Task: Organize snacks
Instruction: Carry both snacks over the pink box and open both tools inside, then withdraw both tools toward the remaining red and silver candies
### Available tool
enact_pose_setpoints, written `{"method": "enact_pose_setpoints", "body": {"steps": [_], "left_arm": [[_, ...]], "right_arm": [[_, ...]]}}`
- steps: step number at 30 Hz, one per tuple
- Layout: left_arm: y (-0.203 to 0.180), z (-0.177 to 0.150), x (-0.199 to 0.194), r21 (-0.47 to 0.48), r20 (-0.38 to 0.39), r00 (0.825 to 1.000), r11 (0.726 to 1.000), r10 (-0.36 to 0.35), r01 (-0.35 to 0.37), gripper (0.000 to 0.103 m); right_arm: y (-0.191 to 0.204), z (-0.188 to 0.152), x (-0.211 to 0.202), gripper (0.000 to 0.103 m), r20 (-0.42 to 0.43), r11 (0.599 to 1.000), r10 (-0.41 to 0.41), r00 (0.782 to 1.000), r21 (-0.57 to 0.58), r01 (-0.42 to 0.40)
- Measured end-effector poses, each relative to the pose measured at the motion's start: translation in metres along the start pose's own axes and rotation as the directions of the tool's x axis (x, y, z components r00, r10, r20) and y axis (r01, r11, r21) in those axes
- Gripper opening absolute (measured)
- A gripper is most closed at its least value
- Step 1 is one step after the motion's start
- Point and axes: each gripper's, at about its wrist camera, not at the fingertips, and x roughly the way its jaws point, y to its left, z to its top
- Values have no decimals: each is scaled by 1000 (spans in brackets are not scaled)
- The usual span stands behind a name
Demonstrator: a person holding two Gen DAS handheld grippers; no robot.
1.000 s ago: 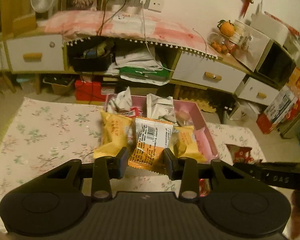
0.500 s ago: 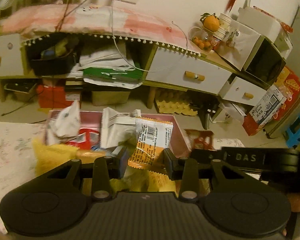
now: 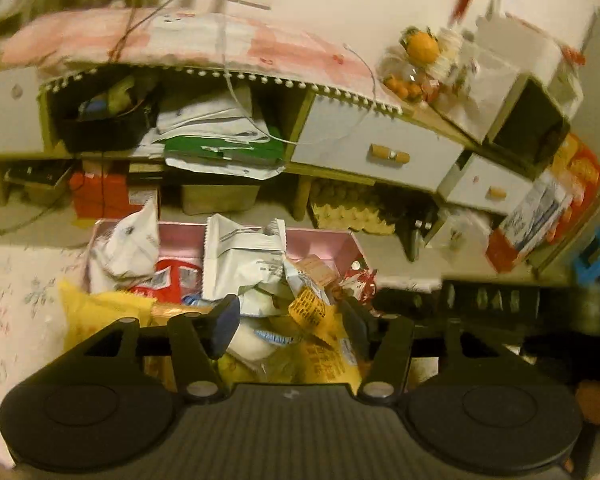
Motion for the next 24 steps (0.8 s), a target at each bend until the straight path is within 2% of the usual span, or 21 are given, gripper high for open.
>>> {"method": "enact_pose_setpoints", "body": {"steps": [3,7,11,18,22,24], "left_arm": [[3,0,-16,-27,-2,1000,1000,5,-5,62],[-2,-5,-43,2,-6,999,999,42,-42,62],[2,-15,-67,-56,-31,999,998,23,-25,65],[5,-45,-93,-74,-97,994,996,42,-49,69],[10,-57,-98,-104,-136,989,991,65,-79,71],[12,-62,-101,-121,-144,986,988,82,-100,75]], "right_arm": [[-1,-7,-13,36,-10,1000,-8,1000,-4,8],[3,-4,-30,36,-10,1000,-26,1000,-2,26],[14,-10,-55,36,-12,999,-25,1000,-27,25],[36,-39,-86,37,-43,987,-52,998,-157,44],[43,-54,-94,41,-68,976,-48,997,-216,33],[46,-62,-91,44,-75,959,-51,996,-283,28]]}}
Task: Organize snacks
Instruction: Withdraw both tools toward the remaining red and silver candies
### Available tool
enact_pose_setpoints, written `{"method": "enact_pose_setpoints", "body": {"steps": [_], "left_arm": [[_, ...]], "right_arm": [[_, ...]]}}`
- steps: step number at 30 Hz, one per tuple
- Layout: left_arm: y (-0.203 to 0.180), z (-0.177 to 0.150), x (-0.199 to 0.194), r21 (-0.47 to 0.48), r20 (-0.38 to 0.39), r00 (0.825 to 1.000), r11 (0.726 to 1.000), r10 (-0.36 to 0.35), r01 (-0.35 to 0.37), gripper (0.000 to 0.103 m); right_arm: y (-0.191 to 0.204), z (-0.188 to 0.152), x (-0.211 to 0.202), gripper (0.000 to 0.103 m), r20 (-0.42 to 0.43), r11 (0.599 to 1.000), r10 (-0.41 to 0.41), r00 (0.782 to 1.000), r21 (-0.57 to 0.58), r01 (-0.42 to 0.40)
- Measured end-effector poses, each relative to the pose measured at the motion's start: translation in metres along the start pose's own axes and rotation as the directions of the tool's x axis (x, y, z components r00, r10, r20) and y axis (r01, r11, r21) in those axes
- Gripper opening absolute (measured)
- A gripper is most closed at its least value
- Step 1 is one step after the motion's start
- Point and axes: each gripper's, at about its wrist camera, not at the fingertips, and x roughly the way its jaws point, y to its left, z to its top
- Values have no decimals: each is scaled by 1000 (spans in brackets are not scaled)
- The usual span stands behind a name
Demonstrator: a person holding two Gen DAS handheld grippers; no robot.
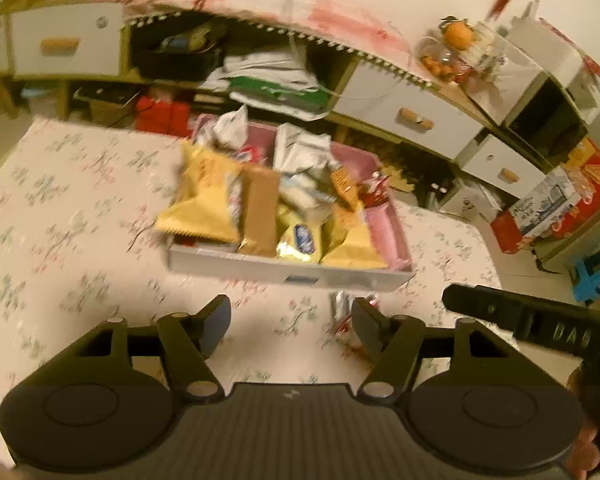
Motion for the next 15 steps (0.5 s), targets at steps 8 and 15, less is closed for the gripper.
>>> {"method": "enact_pose_setpoints", "body": {"steps": [8,15], "left_arm": [[4,-15,8,-54,-31,999,998,24,-26,87],[7,-19,11,-62,-33,999,997,34,-36,90]], "right_arm": [[-1,-22,29,52,-38,981,-28,999,-193,20],[16,-54,63,67,-49,885,-102,994,-461,68]]}}
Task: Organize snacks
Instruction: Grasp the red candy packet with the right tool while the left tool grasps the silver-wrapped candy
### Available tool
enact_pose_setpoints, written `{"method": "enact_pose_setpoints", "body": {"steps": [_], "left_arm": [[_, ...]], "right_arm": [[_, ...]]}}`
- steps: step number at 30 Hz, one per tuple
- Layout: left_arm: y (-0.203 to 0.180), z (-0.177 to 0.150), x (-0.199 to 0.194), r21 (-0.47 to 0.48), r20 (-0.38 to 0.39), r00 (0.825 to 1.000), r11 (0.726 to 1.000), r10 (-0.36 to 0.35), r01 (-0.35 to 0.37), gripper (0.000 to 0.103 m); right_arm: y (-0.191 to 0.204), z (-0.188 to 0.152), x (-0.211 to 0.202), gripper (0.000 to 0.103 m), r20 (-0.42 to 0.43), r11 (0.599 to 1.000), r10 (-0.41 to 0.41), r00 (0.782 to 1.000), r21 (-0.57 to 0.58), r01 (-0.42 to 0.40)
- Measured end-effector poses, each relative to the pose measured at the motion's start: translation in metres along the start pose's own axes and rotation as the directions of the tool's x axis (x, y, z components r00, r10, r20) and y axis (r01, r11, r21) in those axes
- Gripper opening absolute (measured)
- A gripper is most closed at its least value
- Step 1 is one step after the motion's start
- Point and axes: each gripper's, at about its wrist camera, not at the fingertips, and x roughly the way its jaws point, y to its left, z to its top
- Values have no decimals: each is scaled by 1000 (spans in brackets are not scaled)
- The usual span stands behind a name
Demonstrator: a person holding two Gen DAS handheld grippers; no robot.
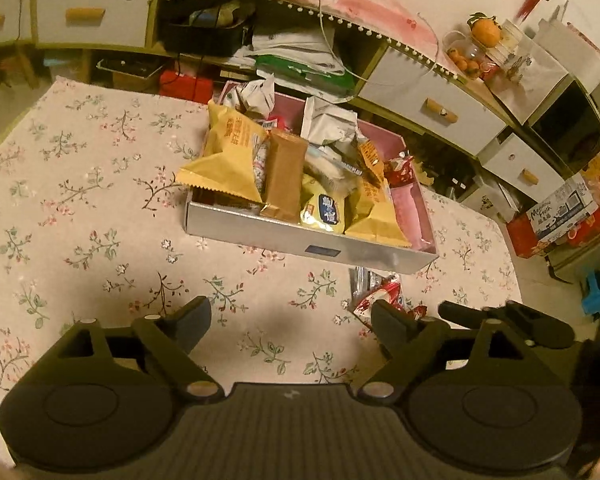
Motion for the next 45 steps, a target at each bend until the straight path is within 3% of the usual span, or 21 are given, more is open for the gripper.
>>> {"method": "enact_pose_setpoints", "body": {"steps": [3,5,8,10,14,18,22,27,31,35,39,41,42,45], "left_arm": [[1,-1,3,0,-3,1000,1000,16,-16,90],[3,-1,4,2,-5,1000,1000,23,-23,90],[4,-1,5,4,-11,1000,1000,25,-25,90],[4,-1,5,7,-11,1000,1000,23,-23,90],[6,-1,4,12,-7,1000,1000,24,-23,90],[5,-2,4,18,1,1000,1000,18,-18,90],[-9,-6,13,63,-2,1000,998,2,-2,90],[-40,-9,36,133,-11,999,990,-34,35,92],[-66,-7,57,209,12,1000,978,-26,23,99],[-82,-7,82,204,4,999,978,-35,33,99],[-94,-5,102,202,20,1000,979,7,-10,99],[-100,-7,108,225,38,999,973,34,-42,85],[-102,-9,114,236,22,999,970,46,-50,59],[-105,-14,116,258,18,1000,966,24,-28,29]], "right_arm": [[8,-2,13,69,6,998,-27,1000,-63,28],[7,-2,18,67,7,999,-6,1000,-37,7],[7,0,28,38,-44,1000,25,999,-10,-26],[7,2,28,29,-57,999,42,998,-2,-42],[10,3,15,28,-71,993,118,990,7,-118],[-5,8,-3,28,-84,987,141,986,94,-133],[-38,5,-15,28,-113,974,65,991,225,-38],[-76,-6,-27,28,-119,924,-10,993,378,55],[-84,-11,-29,28,-129,907,-38,991,411,89],[-90,-13,-30,28,-130,898,-54,990,427,105],[-100,-17,-30,28,-132,890,-64,989,440,116],[-100,-18,-31,28,-134,891,-66,989,439,119],[-100,-17,-31,28,-135,892,-66,989,436,119],[-99,-15,-29,28,-130,896,-61,990,430,112]]}}
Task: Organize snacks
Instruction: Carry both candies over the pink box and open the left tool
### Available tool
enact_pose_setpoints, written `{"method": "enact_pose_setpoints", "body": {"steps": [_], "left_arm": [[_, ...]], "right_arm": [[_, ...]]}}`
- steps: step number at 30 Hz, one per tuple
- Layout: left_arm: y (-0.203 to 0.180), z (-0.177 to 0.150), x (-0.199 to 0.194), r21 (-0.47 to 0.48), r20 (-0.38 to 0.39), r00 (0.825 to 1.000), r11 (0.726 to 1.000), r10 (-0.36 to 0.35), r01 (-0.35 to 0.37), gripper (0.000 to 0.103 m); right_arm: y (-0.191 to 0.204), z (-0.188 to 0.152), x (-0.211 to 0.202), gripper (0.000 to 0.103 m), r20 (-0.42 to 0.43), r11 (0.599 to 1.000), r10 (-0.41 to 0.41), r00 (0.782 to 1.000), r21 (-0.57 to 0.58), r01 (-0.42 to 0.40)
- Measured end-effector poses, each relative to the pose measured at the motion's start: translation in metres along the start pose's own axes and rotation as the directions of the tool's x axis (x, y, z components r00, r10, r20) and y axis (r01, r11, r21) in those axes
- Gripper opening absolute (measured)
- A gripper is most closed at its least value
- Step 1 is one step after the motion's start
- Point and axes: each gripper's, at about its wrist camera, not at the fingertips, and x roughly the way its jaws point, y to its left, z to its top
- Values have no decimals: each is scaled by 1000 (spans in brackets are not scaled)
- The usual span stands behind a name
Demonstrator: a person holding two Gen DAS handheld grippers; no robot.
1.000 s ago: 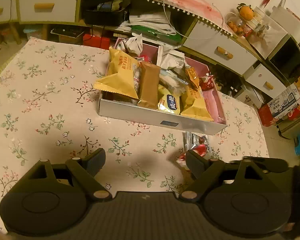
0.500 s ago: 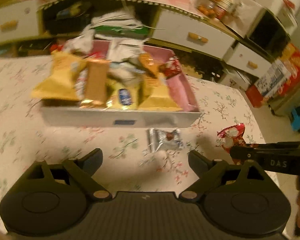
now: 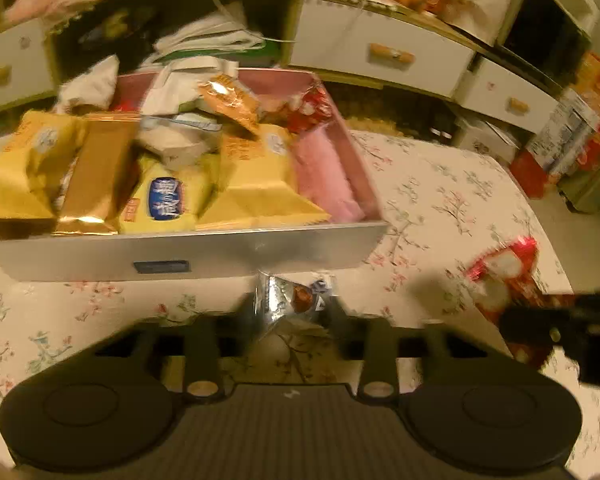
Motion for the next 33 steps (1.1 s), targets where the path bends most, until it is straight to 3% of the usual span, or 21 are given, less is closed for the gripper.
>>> {"method": "enact_pose_setpoints", "body": {"steps": [3,24,33], "left_arm": [[6,0,-3,-28,-19,998,998,-54,53,16],[48,-8,-97,49,24,999,998,-30,28,15],[57,-9,-113,44,46,998,998,-37,35,15]], "right_arm": [[1,2,0,28,4,1000,6,1000,-8,-5],[55,-1,-14,28,60,985,66,996,-162,-55],[84,-6,-25,28,87,971,77,993,-233,-55]]}}
